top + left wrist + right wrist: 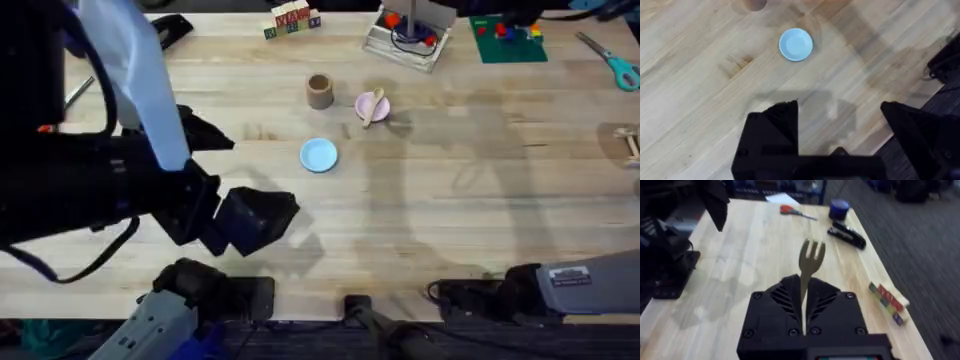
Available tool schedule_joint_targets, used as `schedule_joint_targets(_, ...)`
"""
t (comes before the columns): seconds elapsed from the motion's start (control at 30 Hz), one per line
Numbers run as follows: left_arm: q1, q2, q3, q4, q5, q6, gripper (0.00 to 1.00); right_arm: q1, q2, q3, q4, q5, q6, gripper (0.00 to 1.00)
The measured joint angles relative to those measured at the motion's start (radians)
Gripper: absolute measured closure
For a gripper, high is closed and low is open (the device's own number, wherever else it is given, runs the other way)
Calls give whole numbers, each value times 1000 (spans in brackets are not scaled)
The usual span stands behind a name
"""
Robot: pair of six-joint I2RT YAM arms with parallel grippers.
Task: Pick up a utensil and set it on the pink plate, then put the other utensil in the container.
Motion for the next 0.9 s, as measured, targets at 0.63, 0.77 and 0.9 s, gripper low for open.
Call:
schedule_joint_targets(0.63,0,0,0,0,0,0,5,163,217,0,324,-82,-121,970)
schedule_joint_targets(0.77,0,0,0,0,0,0,6,177,258,0,423,-80,-77,970)
schedule_joint_targets(0.9,0,0,0,0,0,0,5,189,300,0,495,-78,-41,970)
